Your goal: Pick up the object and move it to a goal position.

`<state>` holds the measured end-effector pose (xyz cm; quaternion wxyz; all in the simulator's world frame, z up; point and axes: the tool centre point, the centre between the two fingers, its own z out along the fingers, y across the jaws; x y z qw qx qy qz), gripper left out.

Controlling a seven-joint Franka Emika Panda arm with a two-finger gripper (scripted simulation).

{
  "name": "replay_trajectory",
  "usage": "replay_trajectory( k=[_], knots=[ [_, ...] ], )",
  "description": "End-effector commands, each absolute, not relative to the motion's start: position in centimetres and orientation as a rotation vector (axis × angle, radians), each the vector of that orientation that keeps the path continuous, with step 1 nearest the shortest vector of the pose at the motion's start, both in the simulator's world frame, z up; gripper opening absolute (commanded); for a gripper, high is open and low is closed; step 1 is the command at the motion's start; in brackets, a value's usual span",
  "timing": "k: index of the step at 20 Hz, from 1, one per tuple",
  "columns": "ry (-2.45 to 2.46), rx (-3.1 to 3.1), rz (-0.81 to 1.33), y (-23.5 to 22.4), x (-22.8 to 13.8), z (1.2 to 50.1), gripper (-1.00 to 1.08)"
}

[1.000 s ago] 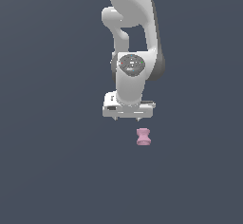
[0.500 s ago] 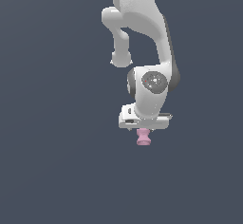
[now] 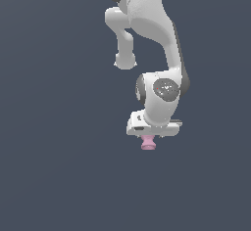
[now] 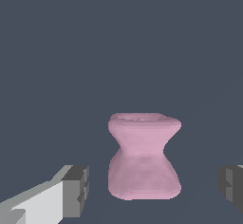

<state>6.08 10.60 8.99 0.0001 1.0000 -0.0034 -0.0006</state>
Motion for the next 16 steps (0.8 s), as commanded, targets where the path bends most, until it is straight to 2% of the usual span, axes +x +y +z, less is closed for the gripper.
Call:
replay_trajectory(
  k=[1,10,16],
  knots=[
    [-0.011,3.141,-0.002,10.6,6.1,8.7,1.0],
    [-0.013,3.141,0.0,10.6,6.0,4.6,1.0],
    [-0.013,3.141,0.0,10.7,6.2,4.0,1.0]
  ],
)
